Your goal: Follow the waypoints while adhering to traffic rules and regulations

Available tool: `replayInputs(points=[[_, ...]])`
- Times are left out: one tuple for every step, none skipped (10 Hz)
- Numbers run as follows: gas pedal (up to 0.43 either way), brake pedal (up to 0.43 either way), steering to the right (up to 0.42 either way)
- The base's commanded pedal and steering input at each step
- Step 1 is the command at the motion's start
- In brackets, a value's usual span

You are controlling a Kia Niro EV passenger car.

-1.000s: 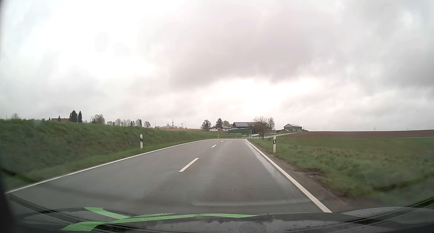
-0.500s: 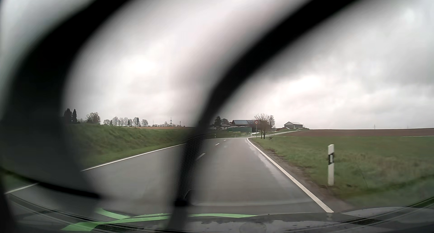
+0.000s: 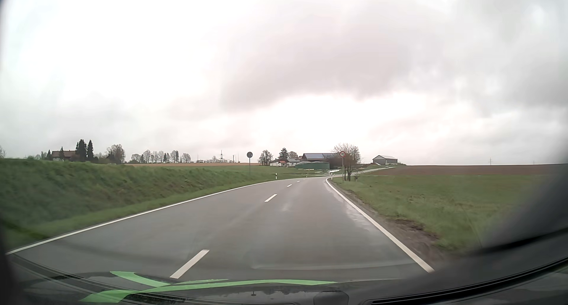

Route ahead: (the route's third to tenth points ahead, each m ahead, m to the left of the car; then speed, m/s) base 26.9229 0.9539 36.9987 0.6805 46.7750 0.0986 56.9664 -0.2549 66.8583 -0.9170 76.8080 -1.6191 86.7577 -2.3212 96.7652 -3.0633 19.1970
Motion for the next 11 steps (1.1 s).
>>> replayInputs(points=[[0.13,0.0,0.001],[0.138,0.0,0.001],[0.157,0.0,0.001],[0.157,0.0,0.001],[0.138,0.0,0.001],[0.079,0.0,0.002],[0.067,0.0,0.004],[0.067,0.0,0.006],[0.067,0.0,0.006],[0.067,0.0,0.006],[0.067,0.0,0.006]])
